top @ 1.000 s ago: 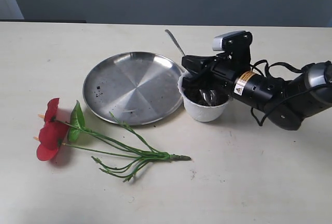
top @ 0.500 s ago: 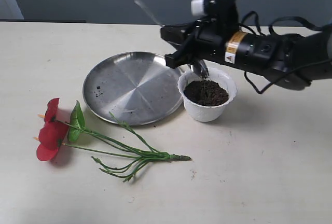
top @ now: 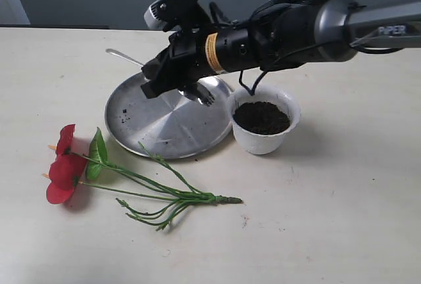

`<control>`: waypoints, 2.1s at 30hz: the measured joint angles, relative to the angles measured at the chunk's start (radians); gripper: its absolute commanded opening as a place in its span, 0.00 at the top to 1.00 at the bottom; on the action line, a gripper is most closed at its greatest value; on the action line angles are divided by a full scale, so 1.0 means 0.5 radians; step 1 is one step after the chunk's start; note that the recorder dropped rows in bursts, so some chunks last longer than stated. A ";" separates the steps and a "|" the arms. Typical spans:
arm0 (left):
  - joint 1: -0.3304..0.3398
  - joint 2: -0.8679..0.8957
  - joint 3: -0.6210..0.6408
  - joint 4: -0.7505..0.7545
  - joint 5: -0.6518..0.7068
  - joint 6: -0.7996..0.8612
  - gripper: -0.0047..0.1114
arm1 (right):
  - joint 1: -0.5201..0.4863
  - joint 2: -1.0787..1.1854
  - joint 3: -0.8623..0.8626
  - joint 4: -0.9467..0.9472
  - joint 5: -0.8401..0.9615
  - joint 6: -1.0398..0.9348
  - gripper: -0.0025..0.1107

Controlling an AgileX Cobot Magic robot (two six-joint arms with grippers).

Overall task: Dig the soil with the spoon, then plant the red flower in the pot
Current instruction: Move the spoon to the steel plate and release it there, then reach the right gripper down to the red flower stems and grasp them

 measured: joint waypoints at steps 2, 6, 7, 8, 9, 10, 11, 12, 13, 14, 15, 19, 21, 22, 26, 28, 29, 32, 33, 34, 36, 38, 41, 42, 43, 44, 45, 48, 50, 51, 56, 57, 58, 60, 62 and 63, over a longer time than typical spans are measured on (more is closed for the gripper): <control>0.000 0.000 0.000 0.000 0.000 0.000 0.96 | 0.000 0.081 -0.079 -0.171 0.000 0.255 0.98; 0.000 0.000 0.000 0.000 0.000 0.000 0.96 | 0.000 0.187 -0.155 -0.286 0.015 0.463 0.98; 0.000 0.000 0.000 0.000 0.000 0.000 0.96 | 0.003 0.202 -0.169 -0.295 0.015 0.480 0.98; 0.000 0.000 0.000 0.000 0.000 0.000 0.96 | 0.003 0.208 -0.175 -0.299 0.020 0.488 0.98; 0.000 0.000 0.000 0.000 0.000 0.000 0.96 | 0.008 0.214 -0.178 -0.299 0.028 0.498 0.98; 0.000 0.000 0.000 0.000 0.000 0.000 0.96 | 0.008 0.223 -0.183 -0.303 0.034 0.511 0.98; 0.000 0.000 0.000 0.000 0.000 0.000 0.96 | 0.012 0.237 -0.187 -0.303 0.039 0.527 0.98; 0.000 0.000 0.000 0.000 0.000 0.000 0.96 | 0.015 0.246 -0.187 -0.303 0.044 0.542 0.98; 0.000 0.000 0.000 0.000 0.000 0.000 0.96 | 0.015 0.263 -0.187 -0.303 0.044 0.554 0.98; 0.000 0.000 0.000 0.000 0.000 0.000 0.96 | 0.016 0.301 -0.190 -0.307 0.052 0.569 0.98; 0.000 0.000 0.000 0.000 0.000 0.000 0.96 | 0.016 0.315 -0.190 -0.307 0.052 0.573 0.98; 0.000 0.000 0.000 0.000 0.000 0.000 0.96 | 0.016 0.383 -0.190 -0.311 0.072 0.583 0.98; 0.000 0.000 0.000 0.000 0.000 0.000 0.96 | 0.016 0.402 -0.190 -0.311 0.076 0.583 0.98; 0.000 0.000 0.000 0.000 0.000 0.000 0.96 | 0.016 0.410 -0.190 -0.311 0.080 0.583 0.98; 0.000 0.000 0.000 0.000 0.000 0.000 0.96 | 0.016 0.410 -0.190 -0.314 0.055 0.583 0.98; 0.000 0.000 0.000 0.000 0.000 0.000 0.96 | 0.016 0.410 -0.190 -0.314 0.034 0.583 0.98; 0.000 0.000 0.000 0.000 0.000 0.000 0.96 | 0.016 0.410 -0.190 -0.314 0.022 0.579 0.98; 0.000 0.000 0.000 0.000 0.000 0.000 0.96 | 0.019 0.410 -0.190 -0.314 0.014 0.579 0.98; 0.000 0.000 0.000 0.000 0.000 0.000 0.96 | 0.019 0.410 -0.190 -0.314 0.009 0.573 0.98; 0.000 0.000 0.000 0.000 0.000 0.000 0.96 | 0.019 0.410 -0.190 -0.314 -0.002 0.564 0.98; 0.000 0.000 0.000 0.000 0.000 0.000 0.96 | 0.019 0.410 -0.190 -0.314 -0.029 0.542 0.98; 0.000 0.000 0.000 0.000 0.000 0.000 0.96 | 0.019 0.410 -0.190 -0.314 -0.045 0.520 0.98; 0.000 0.000 0.000 0.000 0.000 0.000 0.96 | 0.019 0.410 -0.190 -0.314 -0.058 0.491 0.97; 0.000 0.000 0.000 0.000 0.000 0.000 0.96 | 0.019 0.410 -0.190 -0.314 -0.061 0.487 0.95; 0.000 0.000 0.000 0.000 0.000 0.000 0.96 | 0.019 0.410 -0.190 -0.314 -0.066 0.487 0.90; 0.000 0.000 0.000 0.000 0.000 0.000 0.96 | 0.019 0.410 -0.190 -0.314 -0.070 0.487 0.85; 0.000 0.000 0.000 0.000 0.000 0.000 0.96 | 0.019 0.410 -0.190 -0.314 -0.075 0.483 0.78; 0.000 0.000 0.000 0.000 0.000 0.000 0.96 | 0.019 0.410 -0.190 -0.314 -0.090 0.471 0.58; 0.000 0.000 0.000 0.000 0.000 0.000 0.96 | 0.019 0.410 -0.190 -0.314 -0.090 0.466 0.48; 0.000 0.000 0.000 0.000 0.000 0.000 0.96 | 0.019 0.410 -0.190 -0.314 -0.090 0.466 0.47; 0.000 0.000 0.000 0.000 0.000 0.000 0.96 | 0.019 0.405 -0.190 -0.314 -0.141 0.516 0.48; 0.000 0.000 0.000 0.000 0.000 0.000 0.96 | 0.019 0.392 -0.190 -0.314 -0.189 0.524 0.48; 0.000 0.000 0.000 0.000 0.000 0.000 0.96 | 0.019 0.375 -0.190 -0.314 -0.256 0.535 0.48; 0.000 0.000 0.000 0.000 0.000 0.000 0.96 | 0.019 0.333 -0.190 -0.318 -0.412 0.561 0.48; 0.000 0.000 0.000 0.000 0.000 0.000 0.96 | 0.019 0.280 -0.190 -0.318 -0.634 0.575 0.49; 0.000 0.000 0.000 0.000 0.000 0.000 0.96 | 0.024 0.253 -0.190 -0.318 -0.750 0.579 0.52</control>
